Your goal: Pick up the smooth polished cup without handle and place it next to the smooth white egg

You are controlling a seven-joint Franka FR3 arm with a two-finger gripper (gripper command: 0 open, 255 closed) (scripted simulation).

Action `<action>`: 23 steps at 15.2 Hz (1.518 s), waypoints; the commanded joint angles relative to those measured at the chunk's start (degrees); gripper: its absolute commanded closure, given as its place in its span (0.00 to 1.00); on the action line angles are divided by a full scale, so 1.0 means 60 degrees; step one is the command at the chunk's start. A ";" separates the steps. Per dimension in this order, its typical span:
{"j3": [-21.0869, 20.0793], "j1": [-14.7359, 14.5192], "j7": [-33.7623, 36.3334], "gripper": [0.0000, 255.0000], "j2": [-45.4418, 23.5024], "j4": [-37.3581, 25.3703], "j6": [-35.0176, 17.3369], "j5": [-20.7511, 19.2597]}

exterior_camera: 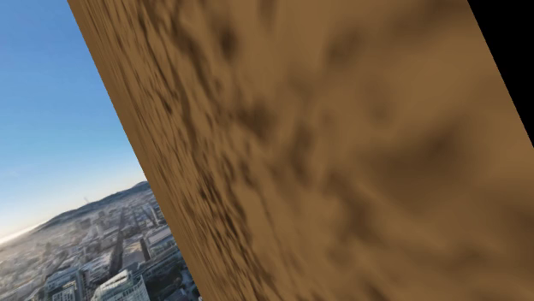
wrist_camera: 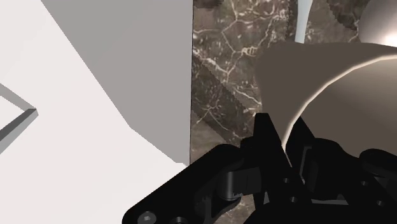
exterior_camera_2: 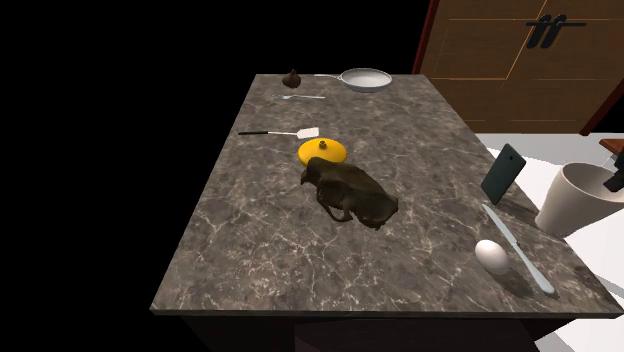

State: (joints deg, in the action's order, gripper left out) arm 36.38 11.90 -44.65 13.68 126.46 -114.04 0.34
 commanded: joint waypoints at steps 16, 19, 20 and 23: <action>0.0266 -0.0082 -0.0512 1.00 -0.0701 0.0954 -0.1517 0.0448; 0.0266 -0.0082 -0.0512 0.00 -0.0700 0.0955 -0.1517 0.0447; 0.0266 -0.0082 -0.0511 0.00 -0.0700 0.0954 -0.1516 0.0447; 0.0266 -0.0082 -0.0511 0.00 -0.0700 0.0954 -0.1516 0.0447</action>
State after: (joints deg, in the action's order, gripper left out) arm 37.97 11.40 -47.72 9.48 132.19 -123.14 3.03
